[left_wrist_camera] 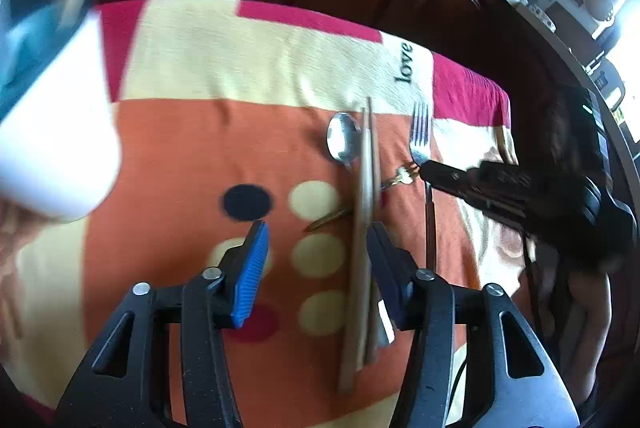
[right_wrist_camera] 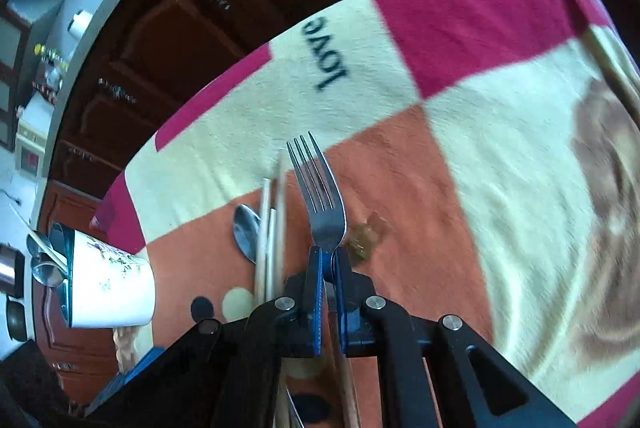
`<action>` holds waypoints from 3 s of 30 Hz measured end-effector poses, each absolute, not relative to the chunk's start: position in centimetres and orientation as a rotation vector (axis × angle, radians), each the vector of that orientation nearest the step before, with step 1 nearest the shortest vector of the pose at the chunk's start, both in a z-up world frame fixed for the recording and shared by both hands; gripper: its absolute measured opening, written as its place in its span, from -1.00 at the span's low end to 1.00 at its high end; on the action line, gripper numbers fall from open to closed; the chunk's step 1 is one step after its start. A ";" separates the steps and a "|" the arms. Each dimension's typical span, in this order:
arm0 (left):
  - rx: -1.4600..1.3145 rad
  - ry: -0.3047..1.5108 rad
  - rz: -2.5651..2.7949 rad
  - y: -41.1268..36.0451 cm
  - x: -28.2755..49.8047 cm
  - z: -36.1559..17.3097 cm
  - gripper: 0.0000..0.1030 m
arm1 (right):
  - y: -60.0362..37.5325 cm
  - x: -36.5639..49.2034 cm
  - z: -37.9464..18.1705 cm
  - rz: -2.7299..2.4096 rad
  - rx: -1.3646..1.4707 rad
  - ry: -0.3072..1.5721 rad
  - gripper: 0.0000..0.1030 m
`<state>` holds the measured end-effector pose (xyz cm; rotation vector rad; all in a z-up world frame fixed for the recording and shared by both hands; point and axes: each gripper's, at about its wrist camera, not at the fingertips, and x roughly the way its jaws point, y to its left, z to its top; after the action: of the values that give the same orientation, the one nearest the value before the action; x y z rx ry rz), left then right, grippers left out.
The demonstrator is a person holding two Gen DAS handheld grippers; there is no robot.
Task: Organize utensils
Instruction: 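Grasp a wooden chopstick with the left tool while the right tool grasps a metal fork, then lift the chopstick and fork and carry both over the cup opening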
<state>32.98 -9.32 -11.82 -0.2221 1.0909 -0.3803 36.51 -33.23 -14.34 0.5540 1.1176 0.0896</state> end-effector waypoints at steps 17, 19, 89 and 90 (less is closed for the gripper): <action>-0.158 1.180 -0.437 -14.0 37.8 -14.8 -0.74 | -34.7 33.7 -13.1 0.070 0.576 0.944 -0.90; -0.130 1.190 -0.435 -14.7 38.2 -14.9 -0.77 | -34.7 33.7 -13.4 0.070 0.573 0.946 -0.90; -0.345 0.601 -0.164 10.1 25.7 5.1 -0.90 | -20.6 28.6 3.1 0.174 0.158 0.687 -0.90; -0.338 0.575 -0.154 10.4 26.0 5.7 -0.90 | -20.1 28.7 4.1 0.194 0.162 0.667 -0.90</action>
<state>26.01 10.40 5.69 -0.3379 0.5749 -0.1536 28.66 -20.10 4.08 0.1621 0.6670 0.1945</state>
